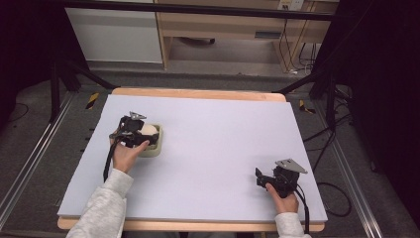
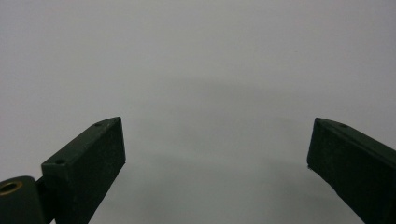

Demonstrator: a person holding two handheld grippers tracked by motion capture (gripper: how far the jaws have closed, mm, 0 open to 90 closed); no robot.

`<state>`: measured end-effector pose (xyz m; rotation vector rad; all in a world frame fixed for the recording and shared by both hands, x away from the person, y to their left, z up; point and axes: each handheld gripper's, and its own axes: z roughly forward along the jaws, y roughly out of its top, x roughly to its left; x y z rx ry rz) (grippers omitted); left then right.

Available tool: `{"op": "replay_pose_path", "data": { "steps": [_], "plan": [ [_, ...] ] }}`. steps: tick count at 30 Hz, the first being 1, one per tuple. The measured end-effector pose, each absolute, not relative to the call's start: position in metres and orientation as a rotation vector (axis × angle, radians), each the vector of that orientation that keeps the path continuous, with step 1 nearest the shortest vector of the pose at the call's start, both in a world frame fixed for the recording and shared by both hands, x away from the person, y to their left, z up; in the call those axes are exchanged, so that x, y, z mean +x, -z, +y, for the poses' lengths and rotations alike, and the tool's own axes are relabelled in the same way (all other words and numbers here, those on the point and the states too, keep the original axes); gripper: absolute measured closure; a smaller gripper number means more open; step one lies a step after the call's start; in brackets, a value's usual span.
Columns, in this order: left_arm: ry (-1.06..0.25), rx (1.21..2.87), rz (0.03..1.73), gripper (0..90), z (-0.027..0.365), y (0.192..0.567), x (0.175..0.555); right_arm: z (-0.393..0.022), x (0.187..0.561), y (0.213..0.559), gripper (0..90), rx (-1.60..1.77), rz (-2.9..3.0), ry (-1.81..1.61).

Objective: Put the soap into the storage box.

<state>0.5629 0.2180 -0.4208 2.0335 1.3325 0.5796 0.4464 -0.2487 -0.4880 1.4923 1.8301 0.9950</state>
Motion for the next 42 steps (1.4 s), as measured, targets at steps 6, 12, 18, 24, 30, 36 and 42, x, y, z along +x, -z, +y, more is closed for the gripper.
{"op": "replay_pose_path", "data": {
  "steps": [6,12,18,24,30,36,42],
  "plan": [
    [-0.580,2.029,1.352,24.3,0.221,0.425,0.568,-0.249,0.447,0.488,4.7,1.493,1.833,-0.995],
    [-0.582,2.034,1.361,24.3,0.221,0.430,0.571,-0.249,0.447,0.488,4.7,1.494,1.834,-0.996],
    [-0.579,2.050,1.362,24.3,0.219,0.435,0.572,-0.249,0.446,0.488,4.7,1.494,1.833,-0.996],
    [-0.582,2.061,1.364,24.3,0.218,0.438,0.572,-0.249,0.447,0.488,4.7,1.493,1.833,-0.996],
    [-0.579,2.063,1.365,24.3,0.217,0.440,0.572,-0.249,0.447,0.488,4.7,1.493,1.832,-0.995],
    [-0.575,2.067,1.369,24.3,0.217,0.443,0.573,-0.249,0.446,0.488,4.7,1.492,1.831,-0.995],
    [-0.569,2.072,1.371,24.3,0.217,0.444,0.572,-0.249,0.446,0.488,4.7,1.492,1.830,-0.996]
  ]
}}
